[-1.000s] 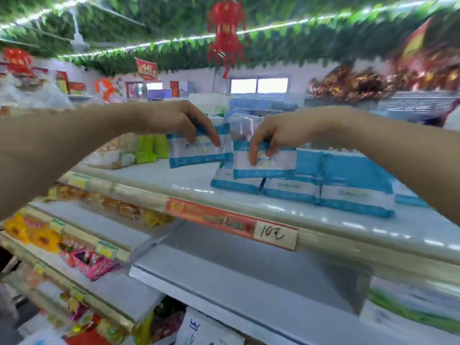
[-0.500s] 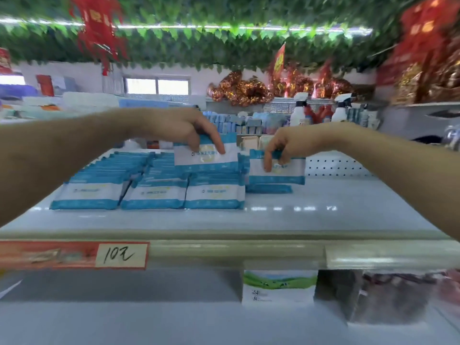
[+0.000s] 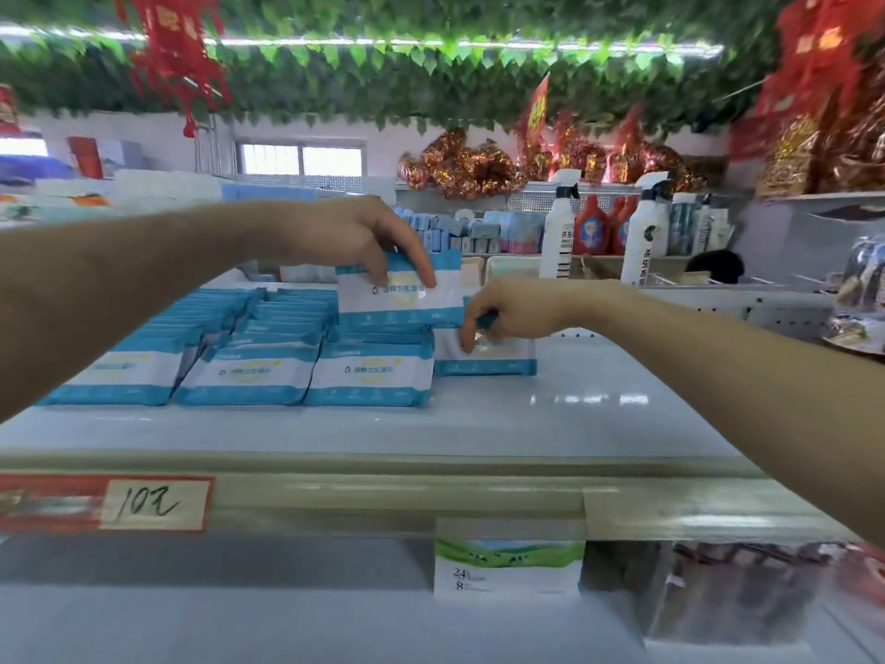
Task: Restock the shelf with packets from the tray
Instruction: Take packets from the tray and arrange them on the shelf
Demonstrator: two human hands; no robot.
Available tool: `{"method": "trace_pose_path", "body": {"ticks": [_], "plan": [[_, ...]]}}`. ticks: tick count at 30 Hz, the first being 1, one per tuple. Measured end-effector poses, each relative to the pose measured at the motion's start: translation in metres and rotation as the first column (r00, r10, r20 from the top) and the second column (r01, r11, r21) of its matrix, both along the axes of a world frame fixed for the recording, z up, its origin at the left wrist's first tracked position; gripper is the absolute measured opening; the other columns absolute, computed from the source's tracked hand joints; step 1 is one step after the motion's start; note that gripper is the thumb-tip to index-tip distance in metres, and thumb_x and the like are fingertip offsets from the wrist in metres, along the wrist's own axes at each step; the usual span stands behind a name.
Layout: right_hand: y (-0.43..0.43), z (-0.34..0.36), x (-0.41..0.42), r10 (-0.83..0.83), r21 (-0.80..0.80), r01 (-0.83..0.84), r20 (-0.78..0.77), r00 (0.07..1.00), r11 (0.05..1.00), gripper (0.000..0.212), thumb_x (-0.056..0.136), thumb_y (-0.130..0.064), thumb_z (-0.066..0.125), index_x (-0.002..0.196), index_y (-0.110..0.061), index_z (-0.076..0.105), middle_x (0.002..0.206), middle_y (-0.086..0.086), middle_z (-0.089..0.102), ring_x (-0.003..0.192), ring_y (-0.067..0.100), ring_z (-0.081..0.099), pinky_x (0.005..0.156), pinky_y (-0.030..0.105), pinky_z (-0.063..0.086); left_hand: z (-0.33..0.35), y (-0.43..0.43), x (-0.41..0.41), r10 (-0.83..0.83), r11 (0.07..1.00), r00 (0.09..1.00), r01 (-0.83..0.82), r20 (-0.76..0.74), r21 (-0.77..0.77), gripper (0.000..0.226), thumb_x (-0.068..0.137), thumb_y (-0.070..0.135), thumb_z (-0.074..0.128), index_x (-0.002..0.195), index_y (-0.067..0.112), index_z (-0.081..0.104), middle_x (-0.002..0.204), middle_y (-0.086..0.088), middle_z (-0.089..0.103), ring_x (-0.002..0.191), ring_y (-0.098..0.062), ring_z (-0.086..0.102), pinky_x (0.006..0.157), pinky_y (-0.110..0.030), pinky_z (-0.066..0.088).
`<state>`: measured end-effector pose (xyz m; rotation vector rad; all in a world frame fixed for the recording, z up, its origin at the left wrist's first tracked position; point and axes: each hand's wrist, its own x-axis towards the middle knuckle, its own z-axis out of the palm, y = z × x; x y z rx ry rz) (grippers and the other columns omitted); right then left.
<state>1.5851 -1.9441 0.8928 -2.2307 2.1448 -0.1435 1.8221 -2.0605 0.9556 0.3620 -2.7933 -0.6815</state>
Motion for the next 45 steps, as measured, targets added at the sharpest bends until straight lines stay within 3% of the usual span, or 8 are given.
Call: {"method": "trace_pose_path", "body": {"ticks": [8, 14, 18, 22, 26, 36, 42, 45], "plan": [[-0.017, -0.019, -0.012, 0.143, -0.045, -0.152, -0.158, 0.977, 0.987, 0.025, 0.102, -0.025, 0.054, 0.085, -0.042, 0.061, 0.129, -0.004, 0.05, 0.119, 0.02, 0.052, 0.111, 0.044, 0.043, -0.008, 0.002, -0.007, 0.002, 0.999, 1.0, -0.002, -0.005, 0.044, 0.044, 0.091, -0.014, 0.058, 0.111, 0.018, 0.08, 0.118, 0.003, 0.077, 0.104, -0.02, 0.075, 0.086, -0.038, 0.064], [-0.017, -0.016, -0.021, 0.108, -0.061, -0.12, -0.161, 0.981, 0.991, 0.016, 0.096, -0.021, 0.064, 0.098, -0.036, 0.07, 0.146, -0.006, 0.042, 0.135, 0.022, 0.04, 0.117, 0.043, 0.037, -0.011, 0.0, -0.013, 0.019, 0.996, 1.0, -0.018, -0.005, 0.089, 0.04, 0.092, -0.013, 0.059, 0.113, 0.015, 0.08, 0.116, 0.002, 0.078, 0.103, -0.021, 0.075, 0.082, -0.038, 0.065], [-0.006, -0.008, -0.031, 0.041, -0.13, -0.063, -0.167, 0.985, 0.989, 0.012, 0.097, -0.02, 0.066, 0.106, -0.026, 0.064, 0.134, -0.006, 0.047, 0.126, 0.017, 0.047, 0.107, 0.031, 0.042, -0.011, -0.004, -0.024, 0.015, 0.991, 1.0, -0.013, -0.013, 0.133, 0.041, 0.091, -0.013, 0.058, 0.114, 0.014, 0.079, 0.119, -0.004, 0.077, 0.105, -0.027, 0.074, 0.085, -0.043, 0.064], [0.013, 0.001, -0.049, -0.044, -0.215, 0.007, -0.164, 0.985, 0.977, 0.01, 0.1, -0.022, 0.063, 0.107, -0.026, 0.058, 0.118, -0.009, 0.051, 0.11, 0.015, 0.053, 0.098, 0.037, 0.051, -0.01, 0.003, -0.044, -0.045, 0.989, 0.999, 0.044, 0.001, 0.142, 0.04, 0.091, -0.012, 0.059, 0.114, 0.014, 0.079, 0.121, -0.004, 0.076, 0.107, -0.028, 0.073, 0.088, -0.043, 0.063], [0.033, 0.005, -0.068, -0.134, -0.244, 0.081, -0.208, 0.969, 0.966, 0.011, 0.101, -0.021, 0.062, 0.11, -0.026, 0.057, 0.117, -0.01, 0.049, 0.11, 0.014, 0.053, 0.09, 0.027, 0.043, -0.015, 0.014, -0.073, -0.099, 0.979, 0.995, 0.093, 0.027, 0.181, 0.041, 0.092, -0.012, 0.059, 0.115, 0.016, 0.079, 0.123, 0.001, 0.075, 0.109, -0.022, 0.073, 0.087, -0.04, 0.063], [0.061, 0.01, -0.1, -0.35, -0.298, 0.256, -0.325, 0.878, 0.919, 0.018, 0.099, -0.021, 0.061, 0.116, -0.025, 0.058, 0.13, -0.002, 0.055, 0.112, 0.023, 0.056, 0.094, 0.044, 0.054, -0.061, 0.003, -0.111, -0.161, 0.986, 0.968, 0.149, 0.19, 0.076, 0.04, 0.091, -0.005, 0.067, 0.113, 0.027, 0.08, 0.127, 0.019, 0.066, 0.11, 0.005, 0.061, 0.1, -0.027, 0.046], [0.052, 0.016, -0.092, -0.344, -0.291, 0.263, -0.274, 0.898, 0.92, 0.015, 0.098, -0.021, 0.061, 0.112, -0.027, 0.06, 0.125, -0.004, 0.056, 0.109, 0.02, 0.057, 0.093, 0.041, 0.055, -0.064, -0.005, -0.106, -0.135, 0.984, 0.958, 0.159, 0.252, -0.075, 0.043, 0.09, 0.0, 0.071, 0.11, 0.037, 0.079, 0.128, 0.016, 0.058, 0.119, -0.023, 0.054, 0.105, -0.043, 0.047], [0.039, 0.024, -0.072, -0.343, -0.329, 0.25, -0.263, 0.902, 0.911, 0.012, 0.098, -0.019, 0.059, 0.11, -0.024, 0.062, 0.122, -0.001, 0.058, 0.104, 0.021, 0.059, 0.09, 0.042, 0.057, -0.067, -0.002, -0.104, -0.132, 0.978, 0.971, 0.161, 0.201, -0.136, 0.042, 0.087, 0.004, 0.074, 0.11, 0.039, 0.078, 0.128, 0.017, 0.048, 0.119, -0.007, 0.046, 0.103, -0.028, 0.039]]}}
